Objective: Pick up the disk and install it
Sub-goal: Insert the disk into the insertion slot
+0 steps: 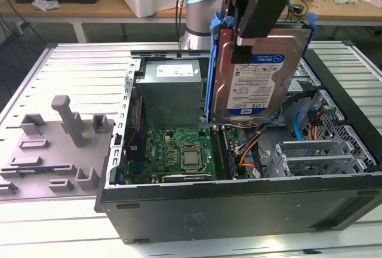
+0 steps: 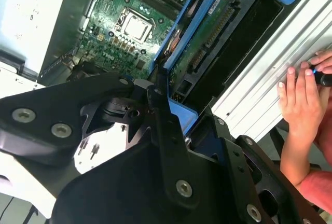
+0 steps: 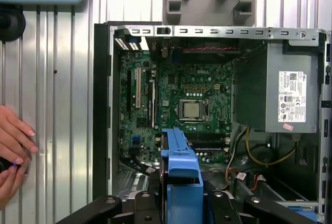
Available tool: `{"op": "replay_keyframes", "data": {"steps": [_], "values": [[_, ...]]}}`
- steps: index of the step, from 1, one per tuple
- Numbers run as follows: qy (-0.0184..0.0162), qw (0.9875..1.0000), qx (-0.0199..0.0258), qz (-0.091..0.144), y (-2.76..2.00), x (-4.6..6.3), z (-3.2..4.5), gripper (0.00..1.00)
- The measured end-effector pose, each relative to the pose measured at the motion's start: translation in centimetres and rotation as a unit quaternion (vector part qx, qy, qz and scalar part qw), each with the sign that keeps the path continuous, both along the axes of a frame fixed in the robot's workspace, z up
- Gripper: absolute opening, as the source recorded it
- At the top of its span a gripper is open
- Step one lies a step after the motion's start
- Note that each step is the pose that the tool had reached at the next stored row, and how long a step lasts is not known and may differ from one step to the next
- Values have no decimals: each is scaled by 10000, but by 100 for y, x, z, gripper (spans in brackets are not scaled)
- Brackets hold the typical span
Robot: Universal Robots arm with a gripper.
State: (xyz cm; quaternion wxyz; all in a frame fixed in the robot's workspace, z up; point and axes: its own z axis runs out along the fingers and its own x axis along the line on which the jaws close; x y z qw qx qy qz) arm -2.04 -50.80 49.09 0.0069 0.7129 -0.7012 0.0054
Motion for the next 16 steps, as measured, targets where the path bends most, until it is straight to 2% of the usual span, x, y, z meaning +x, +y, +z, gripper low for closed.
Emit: {"op": "replay_keyframes", "data": {"steps": [7,10,16], "values": [[0,10000,0,0,-35,179,0,37],[0,10000,0,-1,-69,289,0,37],[1,10000,0,-2,-132,416,0,37]]}}
